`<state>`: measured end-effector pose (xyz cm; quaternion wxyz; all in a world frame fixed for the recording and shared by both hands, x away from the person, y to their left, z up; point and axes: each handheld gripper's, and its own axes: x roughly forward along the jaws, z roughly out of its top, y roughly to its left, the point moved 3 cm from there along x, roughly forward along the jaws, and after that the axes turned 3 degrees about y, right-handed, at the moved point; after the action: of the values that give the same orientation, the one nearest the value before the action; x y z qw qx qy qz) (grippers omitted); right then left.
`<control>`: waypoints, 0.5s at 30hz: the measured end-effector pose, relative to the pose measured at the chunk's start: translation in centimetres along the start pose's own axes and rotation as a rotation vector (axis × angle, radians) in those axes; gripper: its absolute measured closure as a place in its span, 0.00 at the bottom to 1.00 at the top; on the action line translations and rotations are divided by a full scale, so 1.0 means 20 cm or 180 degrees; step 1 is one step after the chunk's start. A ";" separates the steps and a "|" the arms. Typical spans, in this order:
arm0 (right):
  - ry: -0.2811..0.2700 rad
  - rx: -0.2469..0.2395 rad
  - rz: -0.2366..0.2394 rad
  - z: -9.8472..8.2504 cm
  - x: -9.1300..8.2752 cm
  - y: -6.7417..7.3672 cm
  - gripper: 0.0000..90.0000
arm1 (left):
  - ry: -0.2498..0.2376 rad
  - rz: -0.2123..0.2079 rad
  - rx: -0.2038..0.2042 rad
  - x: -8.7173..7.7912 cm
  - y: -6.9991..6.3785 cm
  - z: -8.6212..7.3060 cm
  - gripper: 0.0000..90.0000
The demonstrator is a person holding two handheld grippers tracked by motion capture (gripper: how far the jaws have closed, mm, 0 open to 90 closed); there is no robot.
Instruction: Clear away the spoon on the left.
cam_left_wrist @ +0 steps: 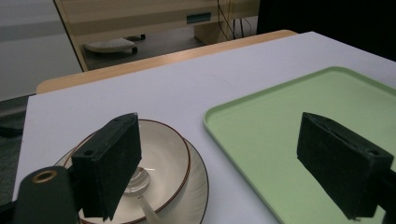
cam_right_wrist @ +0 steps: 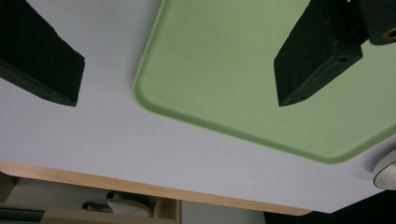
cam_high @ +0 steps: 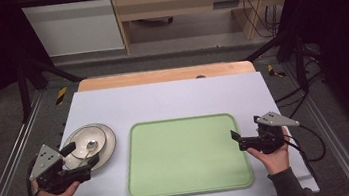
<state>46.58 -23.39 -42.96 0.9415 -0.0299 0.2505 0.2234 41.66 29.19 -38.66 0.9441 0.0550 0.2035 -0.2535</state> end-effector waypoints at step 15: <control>-0.0005 0.0019 0.0015 0.00 0.00 0.00 0.02 | 0.0108 0.0063 -0.0005 -0.05 0.04 -0.07 0.14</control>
<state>46.50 -23.39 -42.89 0.9413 -0.0263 0.2506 0.2249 40.84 30.64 -39.56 0.9430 0.0606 0.2191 -0.2430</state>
